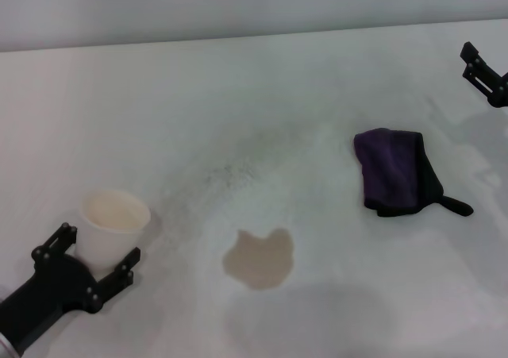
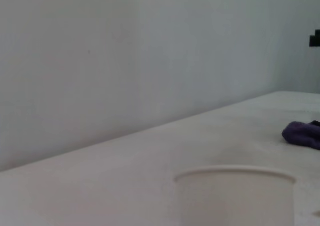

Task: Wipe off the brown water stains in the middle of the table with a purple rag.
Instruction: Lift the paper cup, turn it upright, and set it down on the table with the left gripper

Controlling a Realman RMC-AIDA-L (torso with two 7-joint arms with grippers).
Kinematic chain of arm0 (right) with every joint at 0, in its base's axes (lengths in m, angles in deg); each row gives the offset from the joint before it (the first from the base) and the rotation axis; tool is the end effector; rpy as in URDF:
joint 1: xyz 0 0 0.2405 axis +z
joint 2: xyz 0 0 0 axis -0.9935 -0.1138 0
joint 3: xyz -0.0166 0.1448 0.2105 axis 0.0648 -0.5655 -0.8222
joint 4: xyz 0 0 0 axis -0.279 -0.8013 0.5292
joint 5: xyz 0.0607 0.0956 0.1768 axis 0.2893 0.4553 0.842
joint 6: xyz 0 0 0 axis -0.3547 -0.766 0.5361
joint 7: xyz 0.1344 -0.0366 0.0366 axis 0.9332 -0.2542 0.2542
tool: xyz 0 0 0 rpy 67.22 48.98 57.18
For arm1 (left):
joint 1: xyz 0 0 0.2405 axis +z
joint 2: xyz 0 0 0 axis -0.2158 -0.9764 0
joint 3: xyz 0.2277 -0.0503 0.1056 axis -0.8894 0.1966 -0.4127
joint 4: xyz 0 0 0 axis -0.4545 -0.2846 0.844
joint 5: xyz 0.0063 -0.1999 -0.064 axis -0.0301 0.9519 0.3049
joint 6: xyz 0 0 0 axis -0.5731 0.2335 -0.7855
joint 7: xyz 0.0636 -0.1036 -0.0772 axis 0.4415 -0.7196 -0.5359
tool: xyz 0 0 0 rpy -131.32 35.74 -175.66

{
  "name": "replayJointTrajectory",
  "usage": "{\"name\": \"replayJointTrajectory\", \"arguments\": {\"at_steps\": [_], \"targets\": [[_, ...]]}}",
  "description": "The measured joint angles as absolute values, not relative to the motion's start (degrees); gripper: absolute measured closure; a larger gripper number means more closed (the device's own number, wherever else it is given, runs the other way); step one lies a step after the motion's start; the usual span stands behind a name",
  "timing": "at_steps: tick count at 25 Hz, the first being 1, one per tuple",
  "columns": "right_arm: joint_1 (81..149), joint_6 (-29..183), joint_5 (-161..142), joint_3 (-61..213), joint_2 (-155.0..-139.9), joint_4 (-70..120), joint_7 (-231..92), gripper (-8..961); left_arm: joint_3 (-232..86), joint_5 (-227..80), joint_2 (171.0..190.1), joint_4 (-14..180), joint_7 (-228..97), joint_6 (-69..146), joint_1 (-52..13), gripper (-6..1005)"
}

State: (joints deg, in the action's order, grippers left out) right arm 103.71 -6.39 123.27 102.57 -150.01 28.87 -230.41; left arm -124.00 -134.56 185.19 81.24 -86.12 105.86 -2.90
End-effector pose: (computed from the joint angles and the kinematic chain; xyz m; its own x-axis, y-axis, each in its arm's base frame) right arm 0.3692 0.3025 0.0409 0.7750 0.0598 -0.6291 -0.6006 -0.2399 -0.7627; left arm -0.3492 0.2225 -0.0737 0.8272 0.1431 0.5434 0.4805 -0.6815 -0.5520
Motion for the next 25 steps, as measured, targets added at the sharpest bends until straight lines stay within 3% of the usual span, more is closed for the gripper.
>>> {"name": "replayJointTrajectory", "arguments": {"at_steps": [25], "targets": [[104.2, -4.4, 123.3, 104.5, -150.26, 28.8, -231.0, 83, -124.5, -134.0, 185.33, 83.0, -80.0, 108.6, -1.1, 150]]}}
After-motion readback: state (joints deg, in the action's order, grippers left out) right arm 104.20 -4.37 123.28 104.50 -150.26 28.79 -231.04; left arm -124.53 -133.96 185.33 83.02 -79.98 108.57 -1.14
